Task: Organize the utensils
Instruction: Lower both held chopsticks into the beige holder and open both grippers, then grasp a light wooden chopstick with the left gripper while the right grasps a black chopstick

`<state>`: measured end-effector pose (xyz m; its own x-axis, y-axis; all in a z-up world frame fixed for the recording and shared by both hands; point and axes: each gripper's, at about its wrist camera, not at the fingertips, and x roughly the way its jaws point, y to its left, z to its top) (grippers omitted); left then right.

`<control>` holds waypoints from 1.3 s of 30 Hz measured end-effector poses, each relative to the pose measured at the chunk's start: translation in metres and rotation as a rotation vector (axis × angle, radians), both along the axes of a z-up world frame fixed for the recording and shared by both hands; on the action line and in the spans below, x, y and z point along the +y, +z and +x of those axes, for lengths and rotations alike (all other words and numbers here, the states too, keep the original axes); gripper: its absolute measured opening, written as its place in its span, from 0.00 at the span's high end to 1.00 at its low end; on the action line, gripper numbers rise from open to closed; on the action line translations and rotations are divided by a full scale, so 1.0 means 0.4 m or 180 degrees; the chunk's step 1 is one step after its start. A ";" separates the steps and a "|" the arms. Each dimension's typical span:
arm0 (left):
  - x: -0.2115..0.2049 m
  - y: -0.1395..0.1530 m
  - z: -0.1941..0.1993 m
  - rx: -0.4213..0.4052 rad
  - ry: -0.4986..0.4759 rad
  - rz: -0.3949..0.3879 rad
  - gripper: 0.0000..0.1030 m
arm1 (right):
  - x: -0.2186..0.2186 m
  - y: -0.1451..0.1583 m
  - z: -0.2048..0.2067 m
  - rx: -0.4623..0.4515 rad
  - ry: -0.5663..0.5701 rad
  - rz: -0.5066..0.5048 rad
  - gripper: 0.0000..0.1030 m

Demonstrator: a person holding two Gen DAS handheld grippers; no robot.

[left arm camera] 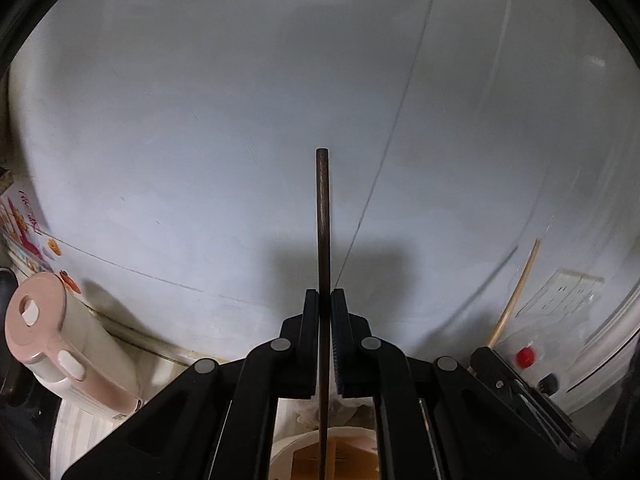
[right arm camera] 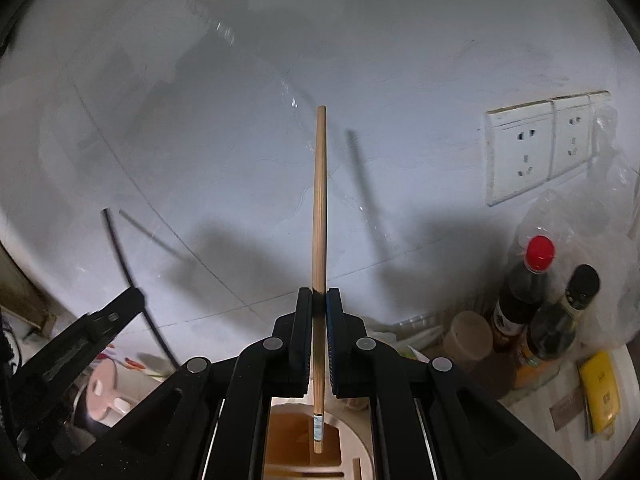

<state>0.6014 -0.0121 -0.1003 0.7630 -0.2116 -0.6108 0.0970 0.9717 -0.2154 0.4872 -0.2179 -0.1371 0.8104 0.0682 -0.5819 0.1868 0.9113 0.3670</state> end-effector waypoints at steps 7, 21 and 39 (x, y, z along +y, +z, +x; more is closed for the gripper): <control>0.004 -0.038 -0.015 0.0232 -0.0098 0.0116 0.96 | 0.028 -0.045 0.003 0.0134 0.0172 -0.0126 0.93; 0.117 0.068 -0.219 0.0371 0.0041 0.0189 0.27 | -0.006 0.013 -0.117 0.0461 0.0529 0.0052 0.43; 0.112 -0.255 -0.469 0.1158 0.0127 0.0757 0.00 | -0.083 -0.157 -0.412 0.1096 0.0100 -0.0227 0.14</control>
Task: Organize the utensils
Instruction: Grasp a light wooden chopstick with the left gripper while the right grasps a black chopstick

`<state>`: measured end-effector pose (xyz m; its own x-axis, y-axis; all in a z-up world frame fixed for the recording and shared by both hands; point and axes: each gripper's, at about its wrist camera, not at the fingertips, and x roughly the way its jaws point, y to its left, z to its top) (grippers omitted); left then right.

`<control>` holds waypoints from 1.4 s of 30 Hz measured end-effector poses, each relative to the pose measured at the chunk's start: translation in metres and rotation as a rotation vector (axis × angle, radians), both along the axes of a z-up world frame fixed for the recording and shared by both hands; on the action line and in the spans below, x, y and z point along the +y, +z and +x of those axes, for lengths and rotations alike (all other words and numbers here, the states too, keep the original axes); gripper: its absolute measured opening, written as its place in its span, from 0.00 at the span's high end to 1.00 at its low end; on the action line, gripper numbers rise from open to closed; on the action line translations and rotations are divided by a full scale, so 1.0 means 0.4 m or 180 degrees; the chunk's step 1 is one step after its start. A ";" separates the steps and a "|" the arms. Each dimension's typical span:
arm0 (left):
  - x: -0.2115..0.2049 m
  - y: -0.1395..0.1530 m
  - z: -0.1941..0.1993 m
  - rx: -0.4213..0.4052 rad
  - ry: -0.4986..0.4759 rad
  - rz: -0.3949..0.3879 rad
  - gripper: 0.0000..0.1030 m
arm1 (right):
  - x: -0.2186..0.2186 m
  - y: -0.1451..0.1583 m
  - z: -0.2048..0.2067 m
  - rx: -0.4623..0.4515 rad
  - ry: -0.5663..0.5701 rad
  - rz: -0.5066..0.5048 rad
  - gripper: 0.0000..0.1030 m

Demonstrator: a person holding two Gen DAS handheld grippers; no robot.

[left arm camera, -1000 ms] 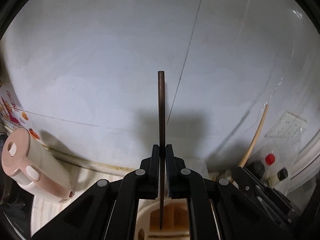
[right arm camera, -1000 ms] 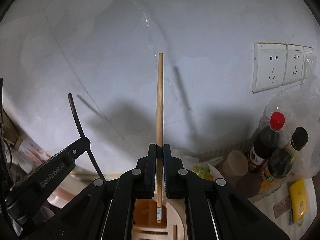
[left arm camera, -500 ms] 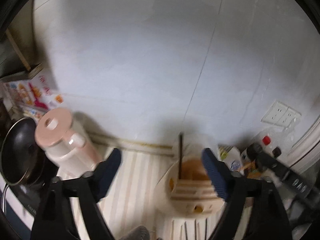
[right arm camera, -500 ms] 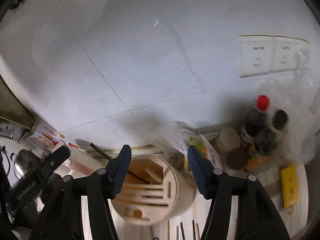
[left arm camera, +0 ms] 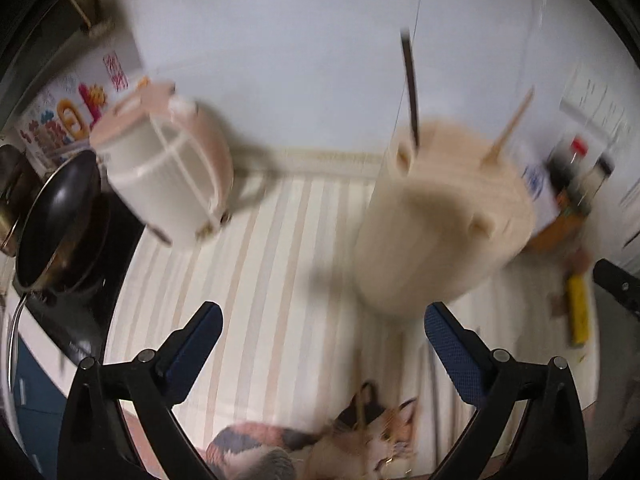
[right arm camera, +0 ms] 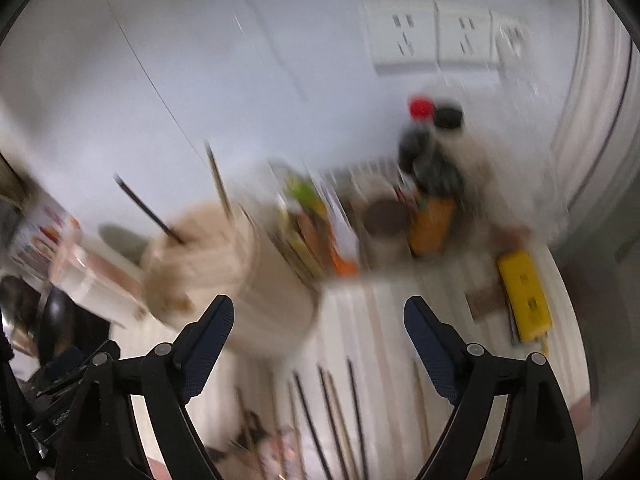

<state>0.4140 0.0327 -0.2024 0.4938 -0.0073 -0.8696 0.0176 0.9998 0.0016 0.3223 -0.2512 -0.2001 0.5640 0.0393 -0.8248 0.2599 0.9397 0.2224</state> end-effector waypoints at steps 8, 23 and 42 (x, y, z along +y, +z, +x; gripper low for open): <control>-0.033 -0.268 -0.054 0.0786 0.0012 0.0078 0.03 | 0.000 -0.268 -0.042 0.0819 0.0129 0.0174 0.69; -0.084 -0.458 -0.068 0.1265 -0.0147 0.0022 0.89 | 0.040 -0.533 -0.051 0.1584 0.0291 0.0176 0.78; -0.070 -0.458 -0.143 0.1177 -0.0353 0.0352 0.95 | 0.011 -0.547 -0.122 0.1892 0.0392 -0.0162 0.95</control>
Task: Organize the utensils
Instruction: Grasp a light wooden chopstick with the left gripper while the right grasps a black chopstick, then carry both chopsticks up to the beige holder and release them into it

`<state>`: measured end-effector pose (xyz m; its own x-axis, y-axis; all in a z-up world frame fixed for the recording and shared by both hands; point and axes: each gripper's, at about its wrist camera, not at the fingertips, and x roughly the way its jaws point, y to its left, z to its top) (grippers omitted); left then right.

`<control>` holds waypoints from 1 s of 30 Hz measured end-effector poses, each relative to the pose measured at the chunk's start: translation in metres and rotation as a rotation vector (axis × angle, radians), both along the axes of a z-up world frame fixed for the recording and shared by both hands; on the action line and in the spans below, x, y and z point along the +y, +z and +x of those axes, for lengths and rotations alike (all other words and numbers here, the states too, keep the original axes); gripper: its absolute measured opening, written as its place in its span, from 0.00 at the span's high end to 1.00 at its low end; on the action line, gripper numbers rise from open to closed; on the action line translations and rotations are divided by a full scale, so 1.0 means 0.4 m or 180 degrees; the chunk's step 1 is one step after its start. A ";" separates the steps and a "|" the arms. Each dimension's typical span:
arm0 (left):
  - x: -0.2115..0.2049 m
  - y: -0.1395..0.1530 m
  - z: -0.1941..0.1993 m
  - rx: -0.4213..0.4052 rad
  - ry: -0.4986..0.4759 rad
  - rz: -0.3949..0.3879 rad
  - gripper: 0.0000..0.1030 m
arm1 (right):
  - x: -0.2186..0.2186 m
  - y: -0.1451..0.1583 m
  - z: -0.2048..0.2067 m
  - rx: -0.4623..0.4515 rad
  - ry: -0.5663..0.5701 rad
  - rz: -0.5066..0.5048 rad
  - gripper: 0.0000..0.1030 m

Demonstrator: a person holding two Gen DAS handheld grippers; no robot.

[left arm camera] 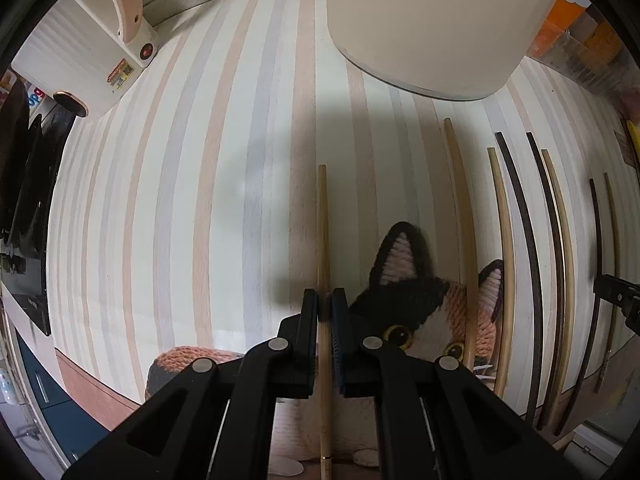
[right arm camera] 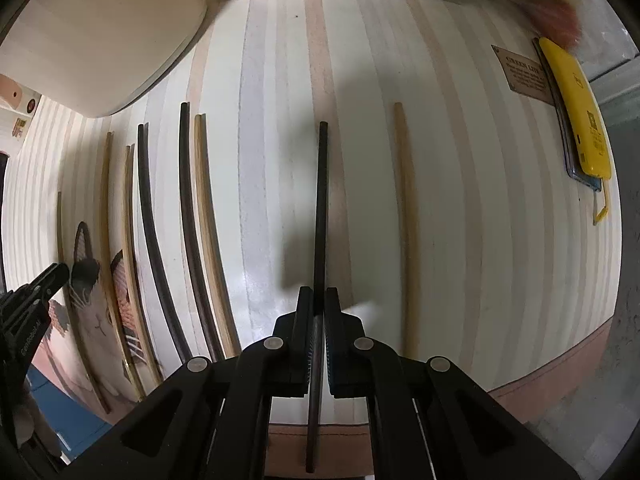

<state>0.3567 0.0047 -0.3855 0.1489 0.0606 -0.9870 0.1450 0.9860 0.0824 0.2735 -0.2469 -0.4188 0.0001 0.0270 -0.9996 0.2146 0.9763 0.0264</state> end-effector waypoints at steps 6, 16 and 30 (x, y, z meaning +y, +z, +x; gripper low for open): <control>0.040 0.003 0.017 0.0008 0.0038 -0.0046 0.95 | -0.002 -0.017 -0.008 0.0052 0.0048 -0.0049 0.94; 0.046 0.004 0.025 0.0021 0.0036 -0.0066 0.95 | 0.012 0.000 0.010 0.0108 0.0021 -0.0106 0.94; 0.077 0.069 0.014 -0.0249 0.0089 0.0061 0.96 | 0.013 0.057 -0.013 -0.0207 -0.0101 -0.0089 0.95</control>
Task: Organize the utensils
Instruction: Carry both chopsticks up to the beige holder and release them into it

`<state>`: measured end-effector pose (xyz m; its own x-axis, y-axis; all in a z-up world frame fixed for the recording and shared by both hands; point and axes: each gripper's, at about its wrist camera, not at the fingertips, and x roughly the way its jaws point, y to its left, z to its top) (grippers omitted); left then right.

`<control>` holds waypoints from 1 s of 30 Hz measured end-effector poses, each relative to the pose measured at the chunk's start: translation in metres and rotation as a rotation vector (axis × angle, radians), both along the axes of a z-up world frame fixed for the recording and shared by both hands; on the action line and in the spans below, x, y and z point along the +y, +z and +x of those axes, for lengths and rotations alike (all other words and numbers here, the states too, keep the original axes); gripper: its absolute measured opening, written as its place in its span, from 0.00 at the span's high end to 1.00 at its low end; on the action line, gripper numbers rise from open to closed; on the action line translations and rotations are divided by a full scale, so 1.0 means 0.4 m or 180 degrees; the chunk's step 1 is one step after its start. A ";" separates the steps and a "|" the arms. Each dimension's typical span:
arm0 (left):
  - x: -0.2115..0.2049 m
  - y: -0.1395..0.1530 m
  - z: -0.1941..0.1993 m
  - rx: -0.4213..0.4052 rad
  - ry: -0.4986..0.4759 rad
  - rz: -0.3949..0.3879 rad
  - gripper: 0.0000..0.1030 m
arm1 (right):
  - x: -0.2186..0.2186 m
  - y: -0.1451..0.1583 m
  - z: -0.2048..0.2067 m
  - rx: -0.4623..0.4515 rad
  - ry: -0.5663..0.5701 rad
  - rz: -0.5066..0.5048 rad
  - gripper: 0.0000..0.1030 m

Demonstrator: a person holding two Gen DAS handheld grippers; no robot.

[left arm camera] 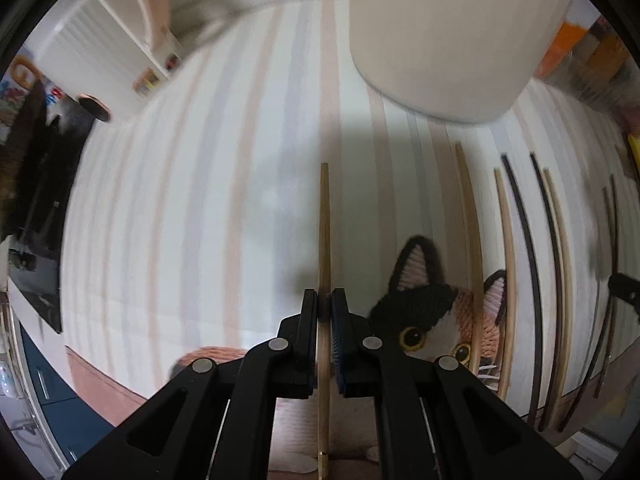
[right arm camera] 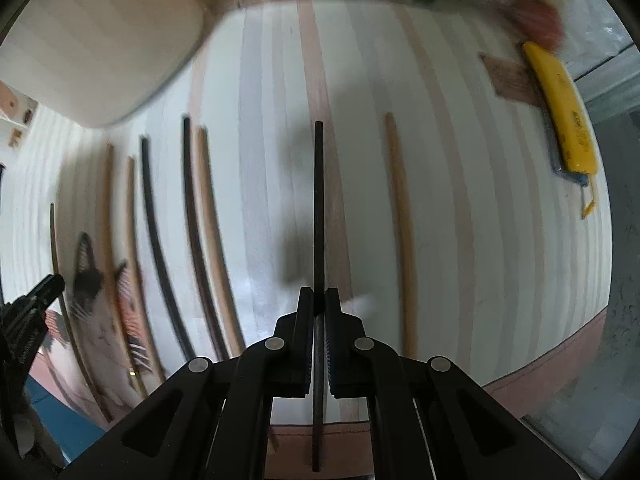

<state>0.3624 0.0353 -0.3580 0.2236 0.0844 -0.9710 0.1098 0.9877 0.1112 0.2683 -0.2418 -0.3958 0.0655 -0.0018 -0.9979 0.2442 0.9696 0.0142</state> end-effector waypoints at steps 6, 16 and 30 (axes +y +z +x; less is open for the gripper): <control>0.031 0.134 -0.009 -0.0387 0.0161 -0.0140 0.96 | 0.010 0.133 0.007 -0.0528 0.0040 -0.0110 0.95; 0.034 0.364 -0.025 -0.1066 0.0289 -0.0460 0.96 | -0.007 0.323 0.031 -0.1205 0.0015 -0.0058 0.95; 0.011 0.624 0.012 -0.1726 0.0285 -0.0702 0.96 | 0.012 0.580 0.104 -0.1799 0.0151 0.0156 0.95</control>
<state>0.3672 0.0397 -0.1083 0.6942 -0.0651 -0.7169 0.0097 0.9967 -0.0811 0.3099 -0.2368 -0.1640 0.5883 0.0597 -0.8065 0.1416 0.9743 0.1754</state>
